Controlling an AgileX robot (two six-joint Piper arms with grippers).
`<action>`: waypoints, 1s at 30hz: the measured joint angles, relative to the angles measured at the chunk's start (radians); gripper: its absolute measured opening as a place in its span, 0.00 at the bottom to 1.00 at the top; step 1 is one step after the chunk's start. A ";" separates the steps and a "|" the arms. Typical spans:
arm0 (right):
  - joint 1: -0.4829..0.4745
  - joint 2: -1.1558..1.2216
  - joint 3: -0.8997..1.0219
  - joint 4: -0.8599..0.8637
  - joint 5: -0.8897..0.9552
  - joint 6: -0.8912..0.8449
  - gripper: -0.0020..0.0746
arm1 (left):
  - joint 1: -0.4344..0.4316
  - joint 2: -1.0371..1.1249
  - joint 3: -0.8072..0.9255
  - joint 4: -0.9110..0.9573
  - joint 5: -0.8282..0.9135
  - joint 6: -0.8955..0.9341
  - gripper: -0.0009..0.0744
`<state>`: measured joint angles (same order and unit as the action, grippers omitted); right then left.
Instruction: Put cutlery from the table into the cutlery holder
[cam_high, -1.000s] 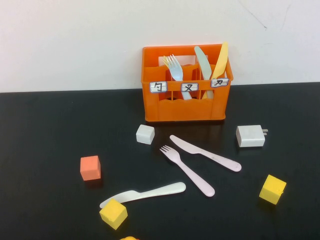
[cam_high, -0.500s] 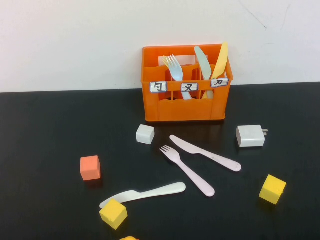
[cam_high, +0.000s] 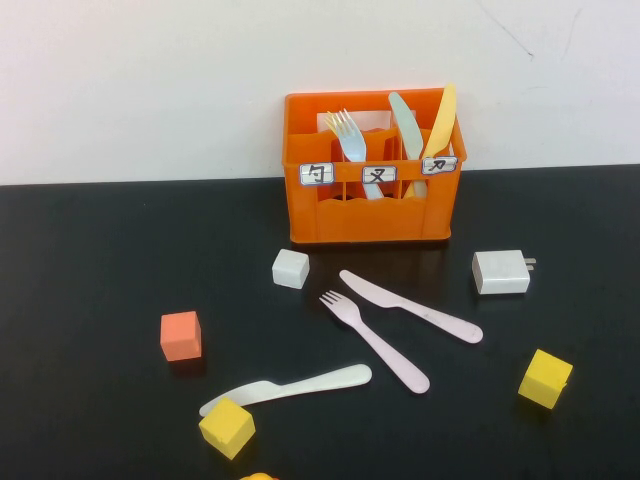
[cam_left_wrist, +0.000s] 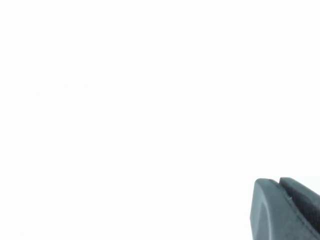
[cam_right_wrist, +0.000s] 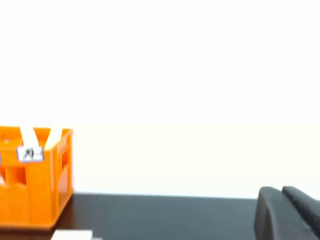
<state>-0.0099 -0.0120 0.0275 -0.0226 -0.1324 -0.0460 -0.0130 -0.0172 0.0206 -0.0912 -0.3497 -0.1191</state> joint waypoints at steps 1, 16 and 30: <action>0.000 0.000 0.000 0.000 -0.010 0.000 0.03 | 0.000 0.000 0.000 0.000 -0.020 0.000 0.01; 0.000 0.000 0.000 0.000 -0.194 -0.002 0.03 | 0.000 0.000 0.000 -0.013 -0.108 -0.014 0.01; 0.000 0.000 -0.079 -0.054 -0.098 -0.006 0.03 | 0.000 0.000 -0.103 -0.072 0.110 -0.040 0.01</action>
<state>-0.0099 -0.0120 -0.0512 -0.0765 -0.2308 -0.0522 -0.0130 -0.0172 -0.0820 -0.1632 -0.2398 -0.1590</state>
